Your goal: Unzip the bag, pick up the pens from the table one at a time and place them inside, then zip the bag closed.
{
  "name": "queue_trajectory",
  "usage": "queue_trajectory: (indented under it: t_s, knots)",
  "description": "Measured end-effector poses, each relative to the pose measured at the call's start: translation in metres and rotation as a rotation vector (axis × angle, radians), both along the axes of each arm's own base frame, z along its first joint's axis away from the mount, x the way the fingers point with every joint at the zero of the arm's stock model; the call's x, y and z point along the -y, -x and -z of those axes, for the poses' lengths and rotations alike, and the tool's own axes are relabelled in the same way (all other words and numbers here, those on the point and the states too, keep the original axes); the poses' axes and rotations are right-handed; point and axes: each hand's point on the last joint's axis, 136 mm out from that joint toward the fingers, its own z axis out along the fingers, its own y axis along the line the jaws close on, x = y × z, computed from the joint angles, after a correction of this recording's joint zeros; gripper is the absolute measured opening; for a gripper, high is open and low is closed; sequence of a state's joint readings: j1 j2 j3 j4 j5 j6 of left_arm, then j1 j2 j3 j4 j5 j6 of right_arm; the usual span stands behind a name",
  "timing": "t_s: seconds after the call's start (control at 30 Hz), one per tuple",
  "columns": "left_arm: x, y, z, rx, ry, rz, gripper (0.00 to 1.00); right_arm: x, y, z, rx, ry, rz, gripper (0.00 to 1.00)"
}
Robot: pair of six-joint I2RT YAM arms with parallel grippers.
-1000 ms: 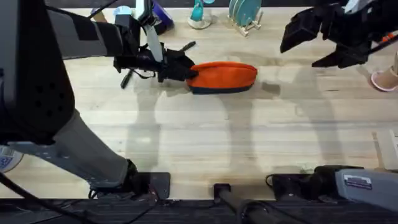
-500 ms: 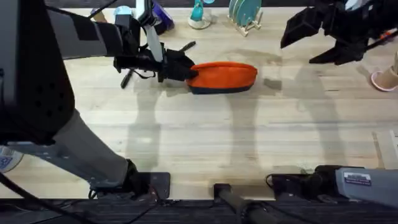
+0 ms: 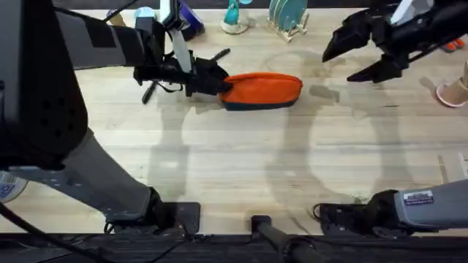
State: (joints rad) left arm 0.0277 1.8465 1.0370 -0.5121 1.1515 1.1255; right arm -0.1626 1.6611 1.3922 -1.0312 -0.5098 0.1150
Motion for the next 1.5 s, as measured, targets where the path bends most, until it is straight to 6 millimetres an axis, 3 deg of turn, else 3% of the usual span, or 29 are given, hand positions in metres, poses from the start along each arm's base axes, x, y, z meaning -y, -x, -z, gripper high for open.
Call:
queue_trajectory:
  t_s: [0.17,0.37,1.13,1.5]
  knots:
    - [0.000,0.000,0.000,0.000,0.000,0.000,0.044,-0.006,-0.012,0.008,0.038,-0.040,-0.054,0.995]
    - [0.000,0.000,0.000,0.000,0.000,0.000,0.044,-0.008,-0.027,0.005,0.118,-0.051,-0.086,0.995]
    - [0.000,0.000,0.000,0.000,0.000,0.000,0.044,-0.013,-0.027,0.005,0.120,-0.086,-0.101,0.995]
    - [0.000,0.000,0.000,-0.007,-0.002,-0.004,0.044,-0.016,-0.029,0.038,0.026,-0.132,-0.104,0.995]
